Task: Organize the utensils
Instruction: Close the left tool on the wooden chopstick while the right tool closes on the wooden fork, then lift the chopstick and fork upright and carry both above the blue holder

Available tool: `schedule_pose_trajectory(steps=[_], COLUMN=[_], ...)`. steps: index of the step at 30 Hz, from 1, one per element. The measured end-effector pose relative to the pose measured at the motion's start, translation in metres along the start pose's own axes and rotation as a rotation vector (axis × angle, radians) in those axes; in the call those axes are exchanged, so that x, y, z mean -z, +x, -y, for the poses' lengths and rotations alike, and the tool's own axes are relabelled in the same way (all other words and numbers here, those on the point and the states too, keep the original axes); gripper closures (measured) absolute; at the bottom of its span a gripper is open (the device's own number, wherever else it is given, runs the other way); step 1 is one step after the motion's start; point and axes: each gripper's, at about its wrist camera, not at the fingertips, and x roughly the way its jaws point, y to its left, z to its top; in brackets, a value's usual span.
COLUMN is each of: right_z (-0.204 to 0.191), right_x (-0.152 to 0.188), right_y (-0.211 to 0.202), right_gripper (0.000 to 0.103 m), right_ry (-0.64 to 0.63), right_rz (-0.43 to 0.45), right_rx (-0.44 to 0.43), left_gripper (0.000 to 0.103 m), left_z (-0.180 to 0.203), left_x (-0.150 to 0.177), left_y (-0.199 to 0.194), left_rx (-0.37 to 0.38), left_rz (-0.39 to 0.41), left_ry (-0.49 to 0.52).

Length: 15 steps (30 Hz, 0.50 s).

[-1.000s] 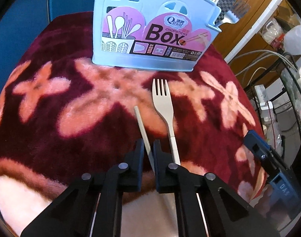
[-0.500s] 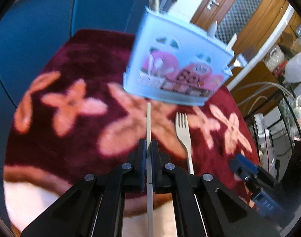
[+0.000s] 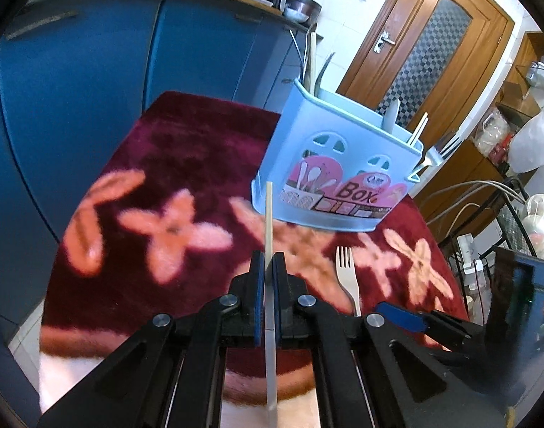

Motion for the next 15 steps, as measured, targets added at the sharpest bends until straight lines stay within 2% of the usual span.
schedule_pose_trajectory(steps=[8, 12, 15], right_z=[-0.004, 0.0, 0.006], right_x=[-0.016, -0.021, -0.025], right_y=[0.026, 0.032, 0.031], right_gripper=[0.07, 0.074, 0.086], right_ry=[-0.03, -0.019, -0.009], right_rz=[-0.096, -0.146, -0.169], right_rx=[0.072, 0.056, 0.048], left_gripper=[0.101, 0.101, 0.101], left_z=[-0.004, -0.001, 0.002], left_x=[-0.002, -0.002, -0.003], left_y=[-0.003, -0.005, -0.008], left_rx=[0.005, 0.016, 0.026], left_rz=[0.031, 0.047, 0.06], left_ry=[0.016, 0.027, 0.034])
